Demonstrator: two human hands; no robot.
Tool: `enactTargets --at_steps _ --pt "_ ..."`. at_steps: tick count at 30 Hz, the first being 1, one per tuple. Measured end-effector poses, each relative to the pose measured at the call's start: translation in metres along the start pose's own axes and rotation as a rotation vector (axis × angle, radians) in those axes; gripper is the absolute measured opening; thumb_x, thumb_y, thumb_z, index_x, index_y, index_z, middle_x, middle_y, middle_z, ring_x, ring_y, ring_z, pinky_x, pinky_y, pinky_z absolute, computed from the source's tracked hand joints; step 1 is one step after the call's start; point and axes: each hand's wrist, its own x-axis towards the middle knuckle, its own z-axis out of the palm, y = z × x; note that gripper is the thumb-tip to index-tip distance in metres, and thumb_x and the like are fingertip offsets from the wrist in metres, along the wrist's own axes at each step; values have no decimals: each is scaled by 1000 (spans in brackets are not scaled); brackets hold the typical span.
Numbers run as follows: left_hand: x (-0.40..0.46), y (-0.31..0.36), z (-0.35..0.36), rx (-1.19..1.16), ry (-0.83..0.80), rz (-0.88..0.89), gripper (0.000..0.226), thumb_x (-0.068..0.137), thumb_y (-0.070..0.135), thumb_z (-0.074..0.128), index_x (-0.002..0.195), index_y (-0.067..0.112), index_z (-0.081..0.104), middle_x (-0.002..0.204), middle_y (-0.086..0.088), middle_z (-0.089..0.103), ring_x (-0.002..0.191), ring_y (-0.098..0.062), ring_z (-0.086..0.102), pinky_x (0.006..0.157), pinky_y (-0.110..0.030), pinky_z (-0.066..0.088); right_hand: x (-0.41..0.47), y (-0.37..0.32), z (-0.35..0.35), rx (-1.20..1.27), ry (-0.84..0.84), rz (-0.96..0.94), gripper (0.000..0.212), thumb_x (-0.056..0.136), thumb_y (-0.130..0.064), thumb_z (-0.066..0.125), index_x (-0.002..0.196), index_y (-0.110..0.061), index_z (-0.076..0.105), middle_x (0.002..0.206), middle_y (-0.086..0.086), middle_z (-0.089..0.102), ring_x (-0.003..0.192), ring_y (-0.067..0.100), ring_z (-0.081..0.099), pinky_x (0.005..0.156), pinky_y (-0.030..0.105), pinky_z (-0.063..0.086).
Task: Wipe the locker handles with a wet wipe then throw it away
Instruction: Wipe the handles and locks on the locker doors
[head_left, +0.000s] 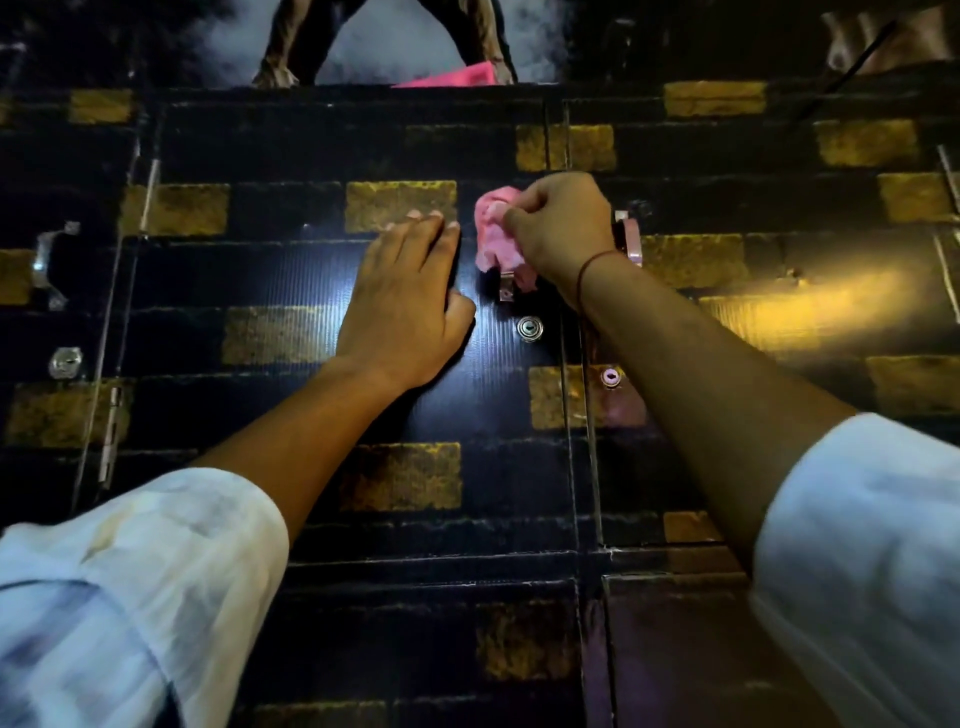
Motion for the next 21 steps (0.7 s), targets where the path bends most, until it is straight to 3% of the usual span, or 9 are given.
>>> enactTargets --at_steps 5,9,13,18,21 --pt "0 0 0 -7 -9 -3 72 89 35 31 153 3 42 157 -17 41 149 -32 30 124 -49 23 7 -4 1 -23 -23 76 19 86 -28 77 82 -9 75 83 6 73 79 19 70 77 35 61" --pt "0 -1 0 13 -20 11 71 91 34 32 154 3 39 159 -17 38 150 -32 28 125 -48 21 -22 10 -4 6 -20 -151 11 90 -27 72 94 -17 73 88 -9 68 80 3 64 71 13 51" --pt "0 -1 2 32 -46 5 73 91 35 29 156 3 35 162 -17 34 153 -31 24 128 -46 15 -35 19 -7 -40 -31 -299 4 91 -18 70 92 -16 67 81 -14 60 73 -3 57 68 3 45" --pt "-1 2 -1 24 -64 5 76 91 39 24 158 4 31 165 -16 29 155 -30 20 129 -45 11 -43 33 -6 -98 -85 -412 23 82 -8 74 102 -12 62 95 1 69 85 12 66 77 30 57" --pt "-1 1 -2 9 -69 7 75 92 39 24 158 4 30 165 -16 28 155 -30 18 129 -44 9 -43 35 -5 -105 -77 -419 23 83 -8 73 103 -12 62 96 2 70 87 16 68 79 37 58"
